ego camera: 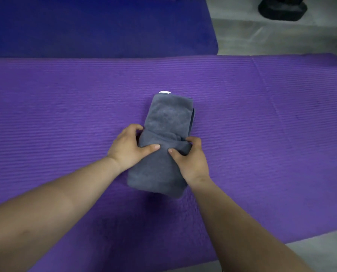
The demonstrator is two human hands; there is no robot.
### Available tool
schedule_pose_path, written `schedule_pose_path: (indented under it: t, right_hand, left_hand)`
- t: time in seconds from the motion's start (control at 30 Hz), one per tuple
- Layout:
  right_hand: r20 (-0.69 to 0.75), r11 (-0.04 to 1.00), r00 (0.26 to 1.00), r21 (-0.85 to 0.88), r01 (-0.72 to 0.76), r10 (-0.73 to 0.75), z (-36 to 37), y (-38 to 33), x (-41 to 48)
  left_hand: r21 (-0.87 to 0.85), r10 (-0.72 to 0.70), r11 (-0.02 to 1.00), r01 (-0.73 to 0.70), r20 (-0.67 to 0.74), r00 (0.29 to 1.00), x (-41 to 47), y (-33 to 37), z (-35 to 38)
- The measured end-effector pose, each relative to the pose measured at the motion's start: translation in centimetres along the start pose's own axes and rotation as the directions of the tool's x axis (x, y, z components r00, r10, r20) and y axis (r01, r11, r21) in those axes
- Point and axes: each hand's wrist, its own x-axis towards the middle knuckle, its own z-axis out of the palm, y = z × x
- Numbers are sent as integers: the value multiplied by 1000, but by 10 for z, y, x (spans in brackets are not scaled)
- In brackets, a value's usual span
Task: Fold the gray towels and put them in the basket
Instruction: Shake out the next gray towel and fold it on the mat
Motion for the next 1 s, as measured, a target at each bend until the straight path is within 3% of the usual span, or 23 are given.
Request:
schedule_pose_path:
  t: [0.07,0.13,0.2,0.27,0.33,0.43,0.53,0.6,0.73,0.87,1.0]
  right_hand:
    - [-16,1000,1000,-21,-16,15,2,4,-1]
    - [-44,1000,999,-27,-6,4,2,9,0]
    - [-85,996,995,-77,36,-42,1,16,3]
    - [-177,967,963,-192,169,-204,-1,22,4]
    - [-236,817,818,-410,405,-524,-3,26,5]
    - [-28,480,564,-561,674,-825,-12,36,6]
    - [312,191,446,-599,778,-839,-34,57,5]
    - [468,81,478,-646,759,-743,-46,68,3]
    - [497,230,617,-634,738,-610,-30,59,0]
    - [415,352,628,-568,744,-658,-20,57,0]
    - [410,499,653,-428,754,-636,-26,60,-12]
  left_hand:
    - [202,214,962,-186,-129,968,-2,-5,-1]
    - [406,572,783,-471,-174,802,-5,-9,-3]
    - [538,798,530,-655,-57,599,-7,-18,-7]
    - [595,853,337,-730,135,503,-9,-34,-13]
    - [636,803,243,-732,292,520,-10,-56,-21]
    - [629,666,224,-744,459,588,-7,-71,-28]
    - [631,594,205,-748,527,607,1,-64,-34]
    - [631,644,173,-756,509,572,6,-56,-37]
    - [613,696,169,-772,481,533,10,-43,-30]
    - [575,710,238,-783,447,544,6,-41,-32]
    - [504,638,373,-779,471,610,-6,-40,-41]
